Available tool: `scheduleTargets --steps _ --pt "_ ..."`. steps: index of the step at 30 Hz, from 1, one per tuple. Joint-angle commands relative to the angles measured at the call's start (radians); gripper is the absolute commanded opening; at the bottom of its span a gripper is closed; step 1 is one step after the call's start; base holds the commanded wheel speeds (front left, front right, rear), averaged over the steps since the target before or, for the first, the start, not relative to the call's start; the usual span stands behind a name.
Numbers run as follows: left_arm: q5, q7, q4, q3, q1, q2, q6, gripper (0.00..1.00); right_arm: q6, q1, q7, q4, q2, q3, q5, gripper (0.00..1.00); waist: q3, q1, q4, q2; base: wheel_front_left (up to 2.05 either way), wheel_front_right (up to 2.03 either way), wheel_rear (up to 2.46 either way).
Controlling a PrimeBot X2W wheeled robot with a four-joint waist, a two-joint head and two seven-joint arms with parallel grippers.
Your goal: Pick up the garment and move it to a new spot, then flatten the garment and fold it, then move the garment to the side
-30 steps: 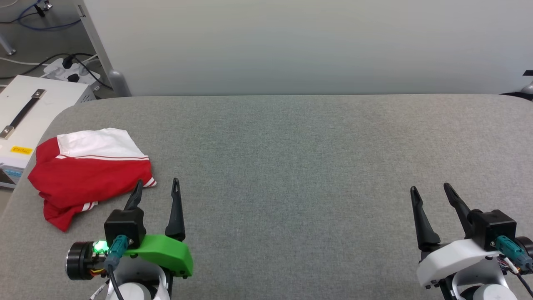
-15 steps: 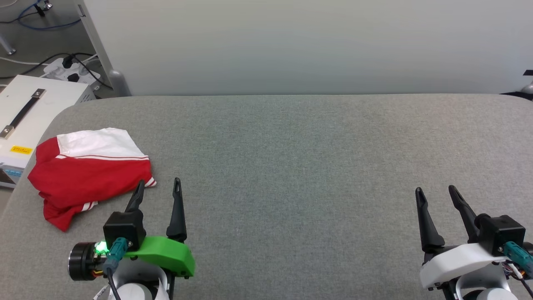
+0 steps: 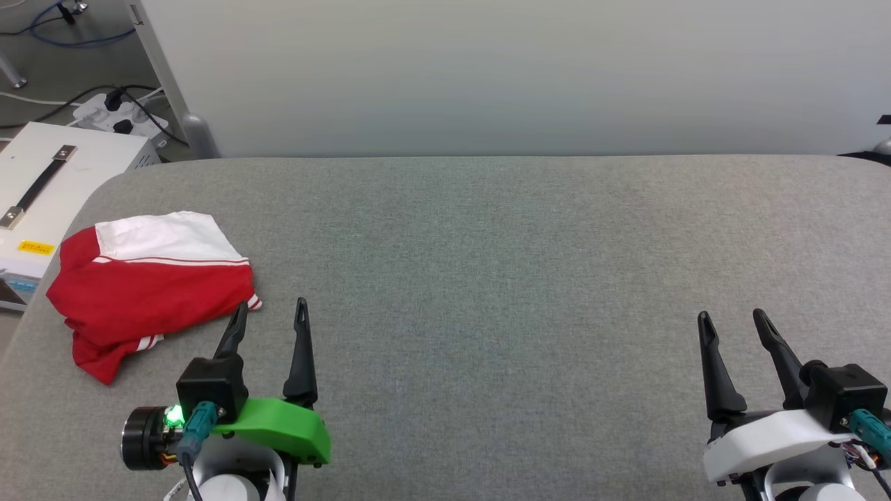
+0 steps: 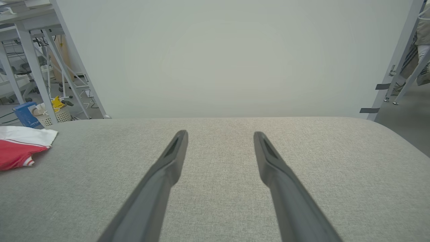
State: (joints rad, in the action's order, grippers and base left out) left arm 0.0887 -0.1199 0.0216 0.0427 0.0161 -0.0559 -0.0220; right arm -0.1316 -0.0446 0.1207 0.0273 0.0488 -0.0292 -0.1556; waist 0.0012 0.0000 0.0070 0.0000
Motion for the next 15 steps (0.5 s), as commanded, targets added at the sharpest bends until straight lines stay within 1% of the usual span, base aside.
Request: scheduleTargets --steps 1,15 --pt "0.005 -0.011 0.002 0.003 -0.015 0.003 -0.002 1.0 0.0 -0.018 0.013 0.006 0.001 -0.002 -0.012 1.0 0.0 0.0 0.0 0.0 0.0 0.0 0.0" --pt "0.022 -0.041 0.012 0.015 -0.019 0.004 -0.005 1.0 0.001 -0.032 0.041 0.004 0.001 0.0 -0.02 1.0 -0.001 0.0 0.004 0.0 0.0 0.0 0.0"
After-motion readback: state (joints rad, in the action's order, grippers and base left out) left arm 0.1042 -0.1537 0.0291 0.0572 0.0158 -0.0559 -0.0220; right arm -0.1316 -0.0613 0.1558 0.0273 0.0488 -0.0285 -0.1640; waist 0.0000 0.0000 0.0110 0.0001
